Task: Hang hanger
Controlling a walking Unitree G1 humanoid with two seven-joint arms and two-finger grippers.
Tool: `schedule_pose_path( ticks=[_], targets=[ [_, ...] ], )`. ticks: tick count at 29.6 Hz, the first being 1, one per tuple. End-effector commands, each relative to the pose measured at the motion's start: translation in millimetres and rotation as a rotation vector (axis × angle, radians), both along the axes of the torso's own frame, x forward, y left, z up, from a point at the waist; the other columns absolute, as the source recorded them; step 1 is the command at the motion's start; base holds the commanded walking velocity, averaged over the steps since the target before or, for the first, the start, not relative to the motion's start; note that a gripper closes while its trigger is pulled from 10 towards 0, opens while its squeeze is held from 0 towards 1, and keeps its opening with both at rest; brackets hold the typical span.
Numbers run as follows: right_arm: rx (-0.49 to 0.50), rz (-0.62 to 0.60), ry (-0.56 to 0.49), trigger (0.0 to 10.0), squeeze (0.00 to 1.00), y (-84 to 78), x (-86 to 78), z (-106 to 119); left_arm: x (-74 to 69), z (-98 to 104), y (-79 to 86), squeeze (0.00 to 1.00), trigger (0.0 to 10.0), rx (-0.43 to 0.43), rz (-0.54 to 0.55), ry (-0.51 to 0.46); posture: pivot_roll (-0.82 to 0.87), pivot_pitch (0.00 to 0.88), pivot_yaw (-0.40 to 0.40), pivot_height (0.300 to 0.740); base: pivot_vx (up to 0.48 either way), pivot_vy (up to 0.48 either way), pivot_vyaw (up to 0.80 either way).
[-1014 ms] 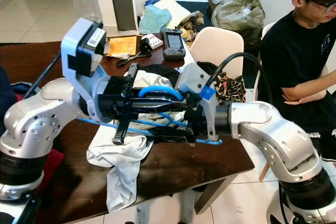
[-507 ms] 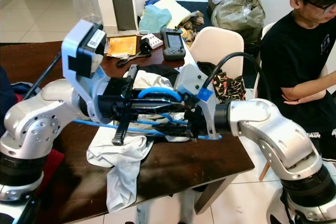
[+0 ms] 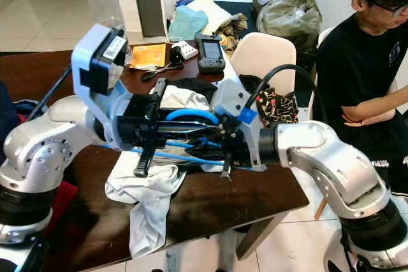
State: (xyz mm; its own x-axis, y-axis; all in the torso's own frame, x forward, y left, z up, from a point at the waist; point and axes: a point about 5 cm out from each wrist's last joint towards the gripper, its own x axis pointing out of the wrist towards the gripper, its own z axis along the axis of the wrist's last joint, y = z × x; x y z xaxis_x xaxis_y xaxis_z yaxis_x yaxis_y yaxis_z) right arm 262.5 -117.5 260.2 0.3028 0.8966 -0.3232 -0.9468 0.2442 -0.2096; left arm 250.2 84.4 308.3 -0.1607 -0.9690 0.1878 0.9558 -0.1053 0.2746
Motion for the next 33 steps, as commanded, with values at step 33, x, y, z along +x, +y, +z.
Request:
schedule_pose_path(
  ticks=[33],
  targets=[
    [-0.082, -0.291, 0.027, 0.0, 0.0, -91.5, 8.4, -24.8, 23.2, 46.0, 95.0, 1.0, 10.0, -0.007, 0.32, -0.156, 0.09, 0.14, -0.035, 0.74, 0.0, 0.0, 0.0]
  ],
)
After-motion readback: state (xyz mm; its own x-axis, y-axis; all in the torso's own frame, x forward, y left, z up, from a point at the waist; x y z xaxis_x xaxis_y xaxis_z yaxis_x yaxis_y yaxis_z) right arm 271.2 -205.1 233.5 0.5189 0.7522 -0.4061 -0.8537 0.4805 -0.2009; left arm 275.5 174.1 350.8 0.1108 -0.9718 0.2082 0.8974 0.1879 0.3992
